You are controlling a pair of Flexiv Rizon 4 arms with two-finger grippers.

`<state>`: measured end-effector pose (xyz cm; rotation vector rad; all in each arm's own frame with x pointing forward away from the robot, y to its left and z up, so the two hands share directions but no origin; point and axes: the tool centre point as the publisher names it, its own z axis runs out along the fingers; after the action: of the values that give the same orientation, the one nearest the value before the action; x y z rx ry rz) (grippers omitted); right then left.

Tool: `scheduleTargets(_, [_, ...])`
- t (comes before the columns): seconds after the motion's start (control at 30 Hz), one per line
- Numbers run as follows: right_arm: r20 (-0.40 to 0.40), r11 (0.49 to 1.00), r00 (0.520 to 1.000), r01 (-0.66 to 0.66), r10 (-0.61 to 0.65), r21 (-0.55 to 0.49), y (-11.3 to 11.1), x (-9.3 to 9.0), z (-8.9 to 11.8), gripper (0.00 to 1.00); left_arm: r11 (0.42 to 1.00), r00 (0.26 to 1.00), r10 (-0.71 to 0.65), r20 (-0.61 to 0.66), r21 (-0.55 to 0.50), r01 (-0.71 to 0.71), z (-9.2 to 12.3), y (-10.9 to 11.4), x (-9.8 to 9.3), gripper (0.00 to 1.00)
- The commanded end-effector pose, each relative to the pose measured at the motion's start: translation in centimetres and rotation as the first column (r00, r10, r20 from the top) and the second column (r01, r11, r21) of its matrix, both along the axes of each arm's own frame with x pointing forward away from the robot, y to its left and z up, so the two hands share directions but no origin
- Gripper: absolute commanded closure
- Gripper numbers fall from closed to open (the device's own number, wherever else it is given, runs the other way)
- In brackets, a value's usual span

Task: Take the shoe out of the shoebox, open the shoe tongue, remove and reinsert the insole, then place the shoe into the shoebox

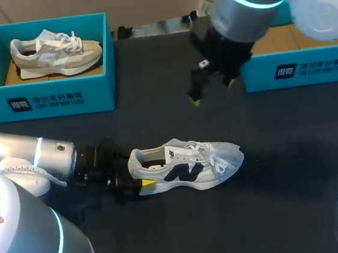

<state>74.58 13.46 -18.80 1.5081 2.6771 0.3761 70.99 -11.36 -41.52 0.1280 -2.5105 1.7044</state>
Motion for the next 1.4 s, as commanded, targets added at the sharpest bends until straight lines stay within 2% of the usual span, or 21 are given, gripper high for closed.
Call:
scheduleTargets(0.03, [-0.002,0.984,0.999,0.039,-0.04,-0.173,3.7,0.0,-0.5,0.0,1.0,1.0,-0.001,-0.001,0.003,0.001,-0.2,-0.1,-0.1,1.0])
scheduleTargets(0.23, [0.019,0.978,0.996,0.095,-0.093,-0.184,6.1,-0.7,-1.8,0.0,1.0,1.0,-0.001,-0.001,0.003,0.001,-0.2,-0.1,-0.1,1.0])
scheduleTargets(0.53, [-0.006,0.968,0.989,0.143,-0.147,-0.204,8.9,-2.0,-3.4,0.0,1.0,1.0,-0.001,-0.001,0.003,0.001,-0.2,-0.1,-0.1,1.0])
scheduleTargets(1.23, [-0.006,0.968,0.989,0.143,-0.147,-0.204,8.9,-2.0,-3.4,0.0,1.0,1.0,-0.001,-0.001,0.003,0.001,-0.2,-0.1,-0.1,1.0])
scheduleTargets(1.4, [0.042,0.899,0.923,0.382,-0.382,-0.216,9.0,-1.5,-5.1,0.0,1.0,1.0,-0.001,-0.001,0.003,0.001,-0.2,-0.1,-0.1,1.0])
